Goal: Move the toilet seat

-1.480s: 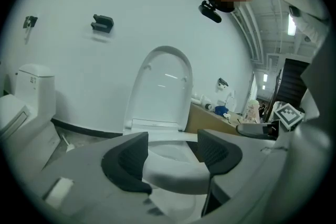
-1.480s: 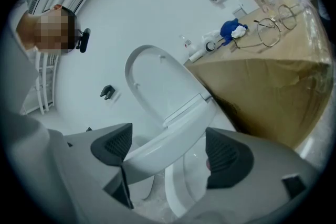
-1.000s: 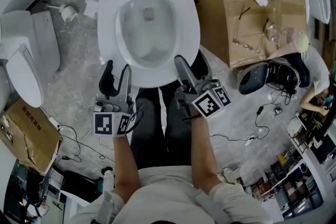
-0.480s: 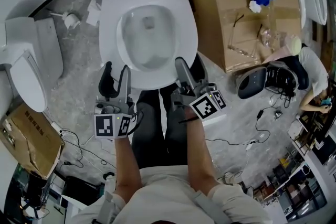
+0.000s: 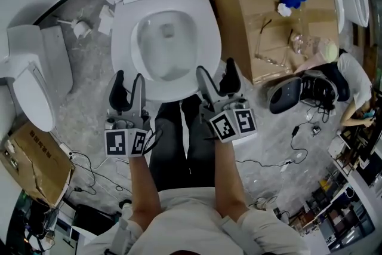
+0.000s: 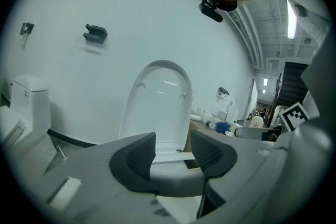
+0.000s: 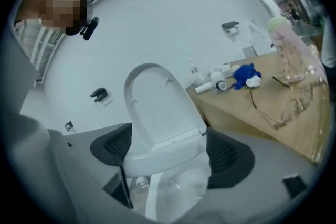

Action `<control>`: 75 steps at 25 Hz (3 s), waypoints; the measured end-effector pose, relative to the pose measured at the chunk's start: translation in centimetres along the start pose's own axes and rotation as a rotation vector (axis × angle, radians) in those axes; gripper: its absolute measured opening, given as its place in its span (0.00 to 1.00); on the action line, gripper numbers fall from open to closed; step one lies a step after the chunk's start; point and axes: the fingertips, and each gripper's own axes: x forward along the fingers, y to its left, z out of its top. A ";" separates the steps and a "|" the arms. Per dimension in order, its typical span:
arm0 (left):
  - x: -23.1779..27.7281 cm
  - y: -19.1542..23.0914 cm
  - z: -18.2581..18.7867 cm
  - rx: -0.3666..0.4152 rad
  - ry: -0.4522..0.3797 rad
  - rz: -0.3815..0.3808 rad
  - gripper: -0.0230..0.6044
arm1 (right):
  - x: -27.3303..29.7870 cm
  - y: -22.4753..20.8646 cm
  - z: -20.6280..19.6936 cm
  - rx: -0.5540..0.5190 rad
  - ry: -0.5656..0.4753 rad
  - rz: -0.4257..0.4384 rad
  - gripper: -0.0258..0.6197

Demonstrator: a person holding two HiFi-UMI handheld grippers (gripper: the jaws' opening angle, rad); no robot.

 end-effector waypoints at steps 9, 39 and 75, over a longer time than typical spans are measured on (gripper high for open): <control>1.2 0.1 3.2 -0.006 -0.046 -0.019 0.36 | 0.5 1.9 3.8 -0.182 -0.061 0.030 0.45; 5.6 -0.1 13.0 0.020 -0.201 -0.145 0.36 | 3.8 12.9 10.4 -0.616 -0.111 0.286 0.20; 12.3 1.2 20.0 0.200 -0.241 -0.142 0.33 | 14.2 15.9 15.8 -0.659 -0.094 0.292 0.41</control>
